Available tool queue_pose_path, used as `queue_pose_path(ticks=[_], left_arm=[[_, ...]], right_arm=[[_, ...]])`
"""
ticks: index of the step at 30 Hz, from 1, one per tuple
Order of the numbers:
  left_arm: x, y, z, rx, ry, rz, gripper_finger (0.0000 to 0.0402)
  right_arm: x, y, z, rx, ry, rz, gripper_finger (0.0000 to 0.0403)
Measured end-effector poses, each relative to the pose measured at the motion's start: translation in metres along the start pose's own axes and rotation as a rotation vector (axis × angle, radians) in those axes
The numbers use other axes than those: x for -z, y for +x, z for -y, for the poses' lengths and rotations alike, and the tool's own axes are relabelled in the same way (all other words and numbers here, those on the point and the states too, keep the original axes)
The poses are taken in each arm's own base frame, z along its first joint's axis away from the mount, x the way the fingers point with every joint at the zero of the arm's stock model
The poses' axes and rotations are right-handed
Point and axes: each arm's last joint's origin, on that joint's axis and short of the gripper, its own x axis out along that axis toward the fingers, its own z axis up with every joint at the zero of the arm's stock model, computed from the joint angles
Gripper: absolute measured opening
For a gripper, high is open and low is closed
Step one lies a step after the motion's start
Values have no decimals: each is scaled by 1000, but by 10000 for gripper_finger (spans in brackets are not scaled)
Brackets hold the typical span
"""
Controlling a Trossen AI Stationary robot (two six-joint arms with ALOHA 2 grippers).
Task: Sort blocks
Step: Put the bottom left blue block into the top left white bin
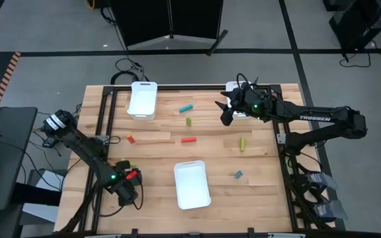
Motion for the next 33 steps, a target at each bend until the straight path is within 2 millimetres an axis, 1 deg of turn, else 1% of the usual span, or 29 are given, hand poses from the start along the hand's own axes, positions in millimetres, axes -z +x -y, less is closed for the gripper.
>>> queue_pose_path(ticks=[4,8,18,29,33], left_arm=[[2,3,-3,4,-18,-12,141],[2,3,-3,4,-9,-11,103],[-3,3,-4,16,-17,-12,102],[-18,-8,1,21,6,39,102],[-30,-16,3,19,32,99,102]], right_arm=[[0,0,0,0,0,0,231],[0,0,0,0,0,0,229],[0,0,0,0,-2,0,226],[0,0,0,0,-23,0,224],[0,0,0,0,-23,0,224]])
